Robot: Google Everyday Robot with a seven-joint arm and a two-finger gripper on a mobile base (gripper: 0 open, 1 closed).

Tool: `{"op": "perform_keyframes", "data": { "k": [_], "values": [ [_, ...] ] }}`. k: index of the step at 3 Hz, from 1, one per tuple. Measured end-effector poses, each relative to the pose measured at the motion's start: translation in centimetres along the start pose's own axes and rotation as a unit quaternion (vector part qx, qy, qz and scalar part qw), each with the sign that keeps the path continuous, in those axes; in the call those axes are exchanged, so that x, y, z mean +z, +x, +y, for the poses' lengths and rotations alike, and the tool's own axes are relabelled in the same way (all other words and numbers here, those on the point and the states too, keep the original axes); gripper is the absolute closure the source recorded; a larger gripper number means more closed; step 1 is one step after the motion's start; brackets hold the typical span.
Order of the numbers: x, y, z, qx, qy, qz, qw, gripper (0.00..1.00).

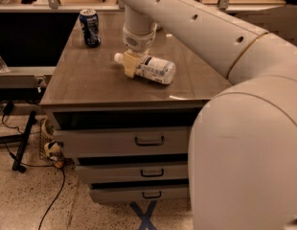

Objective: Place blue plastic bottle upright

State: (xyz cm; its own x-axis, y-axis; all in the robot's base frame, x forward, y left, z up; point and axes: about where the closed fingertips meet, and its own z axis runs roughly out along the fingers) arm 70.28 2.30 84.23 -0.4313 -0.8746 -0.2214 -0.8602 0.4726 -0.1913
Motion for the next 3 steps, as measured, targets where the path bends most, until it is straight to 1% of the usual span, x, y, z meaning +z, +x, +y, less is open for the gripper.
{"op": "perform_keyframes", "data": {
  "k": [1, 2, 3],
  "values": [
    [-2.9, -0.7, 1.4, -0.023, -0.002, -0.044, 0.9988, 0.81],
    [-7.6, -3.0, 3.8, -0.064, -0.011, -0.113, 0.9915, 1.0],
    [-14.0, -5.4, 5.5, -0.117, -0.056, -0.244, 0.9612, 1.0]
  ]
}}
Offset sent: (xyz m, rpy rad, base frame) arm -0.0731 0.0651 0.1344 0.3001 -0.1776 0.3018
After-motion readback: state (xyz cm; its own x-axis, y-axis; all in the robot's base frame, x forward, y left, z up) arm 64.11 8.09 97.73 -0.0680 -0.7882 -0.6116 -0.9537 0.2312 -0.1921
